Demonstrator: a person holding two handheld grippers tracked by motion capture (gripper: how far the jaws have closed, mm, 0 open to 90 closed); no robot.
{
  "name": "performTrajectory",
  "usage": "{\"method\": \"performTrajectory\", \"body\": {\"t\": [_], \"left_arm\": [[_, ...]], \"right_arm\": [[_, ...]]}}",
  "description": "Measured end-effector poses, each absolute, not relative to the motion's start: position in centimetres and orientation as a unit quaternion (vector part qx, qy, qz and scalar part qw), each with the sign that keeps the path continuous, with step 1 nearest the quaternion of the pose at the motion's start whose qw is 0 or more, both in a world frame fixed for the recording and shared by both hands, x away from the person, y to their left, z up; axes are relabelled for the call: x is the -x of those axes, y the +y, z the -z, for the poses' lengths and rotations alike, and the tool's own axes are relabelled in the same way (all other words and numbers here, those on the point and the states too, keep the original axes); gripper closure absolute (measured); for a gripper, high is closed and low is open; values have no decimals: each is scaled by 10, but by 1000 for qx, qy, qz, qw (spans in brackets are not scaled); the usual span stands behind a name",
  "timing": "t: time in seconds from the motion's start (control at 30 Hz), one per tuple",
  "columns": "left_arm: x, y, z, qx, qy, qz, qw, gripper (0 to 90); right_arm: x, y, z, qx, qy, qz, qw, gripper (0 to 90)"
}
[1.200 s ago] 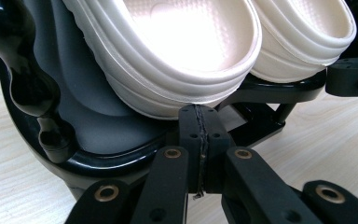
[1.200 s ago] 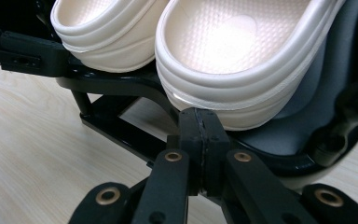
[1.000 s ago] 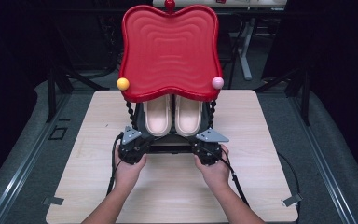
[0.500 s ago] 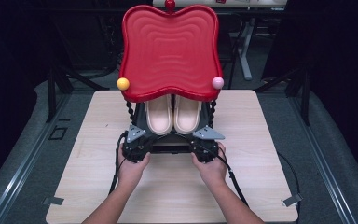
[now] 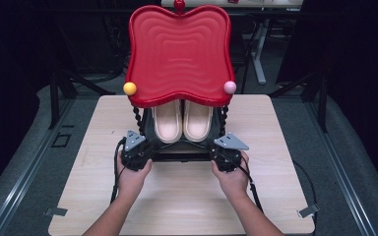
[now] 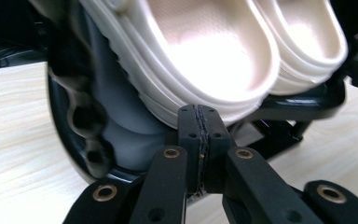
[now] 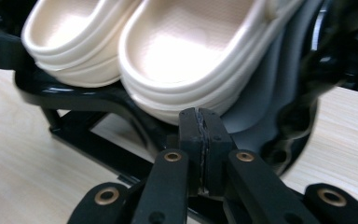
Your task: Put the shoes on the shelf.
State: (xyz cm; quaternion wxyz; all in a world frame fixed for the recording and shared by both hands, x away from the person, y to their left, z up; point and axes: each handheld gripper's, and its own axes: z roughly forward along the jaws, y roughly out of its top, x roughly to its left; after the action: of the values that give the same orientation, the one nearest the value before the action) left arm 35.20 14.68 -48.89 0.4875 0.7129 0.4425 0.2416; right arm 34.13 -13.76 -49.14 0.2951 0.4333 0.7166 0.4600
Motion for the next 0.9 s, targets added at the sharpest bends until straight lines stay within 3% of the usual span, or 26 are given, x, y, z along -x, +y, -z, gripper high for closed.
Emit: {"method": "performTrajectory", "body": {"t": [0.43,0.9], "left_arm": [[-366,149,483,-699,461,-253,485,897],[-373,148,480,-696,463,-249,490,900]], "right_arm": [[-351,-133,488,-450,694,-465,315,857],[-355,-125,488,-452,693,-466,315,894]]}}
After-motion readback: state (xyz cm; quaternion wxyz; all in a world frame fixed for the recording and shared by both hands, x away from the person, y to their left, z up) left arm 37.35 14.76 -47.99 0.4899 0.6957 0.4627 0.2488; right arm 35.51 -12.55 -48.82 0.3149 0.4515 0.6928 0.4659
